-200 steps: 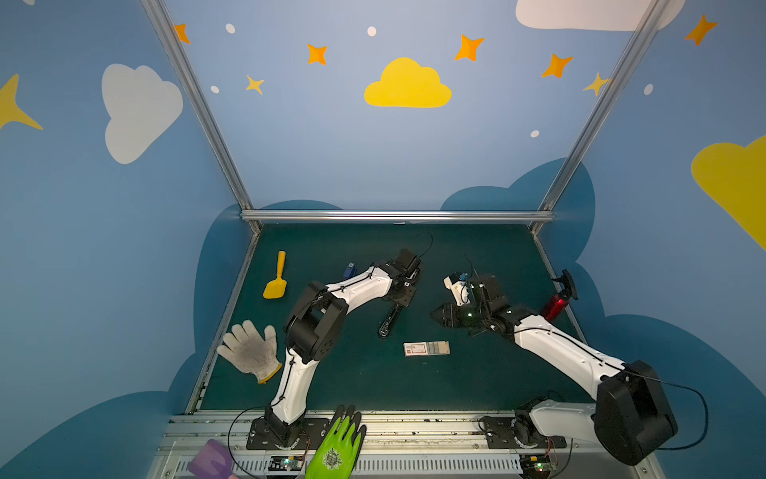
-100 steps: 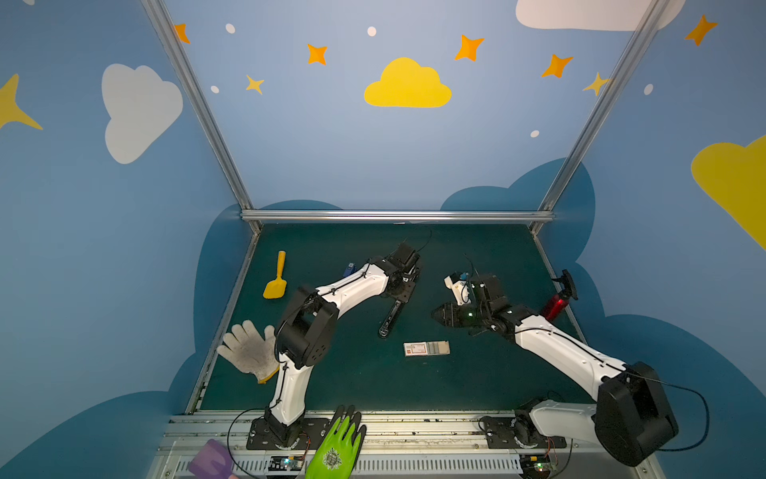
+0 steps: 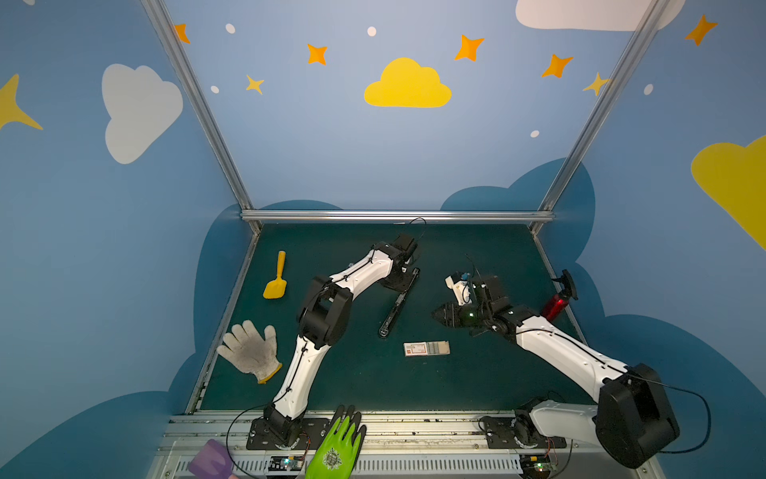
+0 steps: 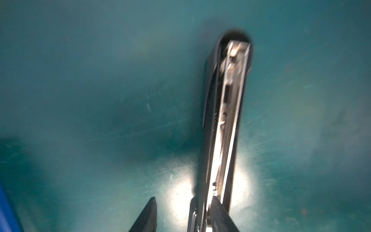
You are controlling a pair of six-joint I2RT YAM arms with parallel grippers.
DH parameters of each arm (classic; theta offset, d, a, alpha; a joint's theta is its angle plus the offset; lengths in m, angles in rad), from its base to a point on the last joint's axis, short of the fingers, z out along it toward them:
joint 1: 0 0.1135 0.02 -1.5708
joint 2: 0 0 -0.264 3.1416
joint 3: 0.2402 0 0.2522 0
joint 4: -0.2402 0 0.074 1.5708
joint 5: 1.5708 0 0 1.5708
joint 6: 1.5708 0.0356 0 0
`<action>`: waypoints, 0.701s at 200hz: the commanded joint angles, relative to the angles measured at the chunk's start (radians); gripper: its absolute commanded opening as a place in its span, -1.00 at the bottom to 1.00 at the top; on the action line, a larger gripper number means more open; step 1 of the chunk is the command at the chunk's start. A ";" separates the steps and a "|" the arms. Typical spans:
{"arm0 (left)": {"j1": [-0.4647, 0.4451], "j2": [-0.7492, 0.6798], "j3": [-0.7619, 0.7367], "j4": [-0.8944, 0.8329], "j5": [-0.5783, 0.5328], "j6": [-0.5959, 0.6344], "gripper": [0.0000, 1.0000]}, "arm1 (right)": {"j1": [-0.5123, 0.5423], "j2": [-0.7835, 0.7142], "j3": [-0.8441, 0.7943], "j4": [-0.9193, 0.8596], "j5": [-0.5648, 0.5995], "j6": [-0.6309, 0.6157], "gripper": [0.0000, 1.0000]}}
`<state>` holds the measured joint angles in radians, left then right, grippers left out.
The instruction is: Load the staples into the stapler
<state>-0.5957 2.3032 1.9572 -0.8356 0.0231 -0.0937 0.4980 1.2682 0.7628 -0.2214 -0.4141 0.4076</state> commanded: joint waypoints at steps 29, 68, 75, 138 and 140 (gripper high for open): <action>0.002 0.008 0.040 -0.054 0.022 -0.008 -0.12 | -0.003 -0.004 -0.005 0.007 -0.025 0.000 -0.15; 0.003 0.035 0.060 -0.075 0.016 -0.005 -0.13 | -0.003 -0.007 -0.003 0.002 -0.021 -0.001 -0.15; 0.003 0.037 0.060 -0.077 0.017 -0.004 -0.13 | -0.003 -0.007 -0.004 0.002 -0.022 -0.001 -0.15; 0.002 0.022 0.026 -0.086 0.023 0.000 -0.27 | -0.003 -0.006 -0.008 0.011 -0.018 0.003 -0.15; 0.004 0.022 0.026 -0.086 0.024 0.000 -0.27 | -0.003 -0.006 -0.009 0.012 -0.018 0.004 -0.15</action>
<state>-0.5957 2.3165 1.9980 -0.8906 0.0402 -0.0933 0.4980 1.2682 0.7628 -0.2211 -0.4282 0.4084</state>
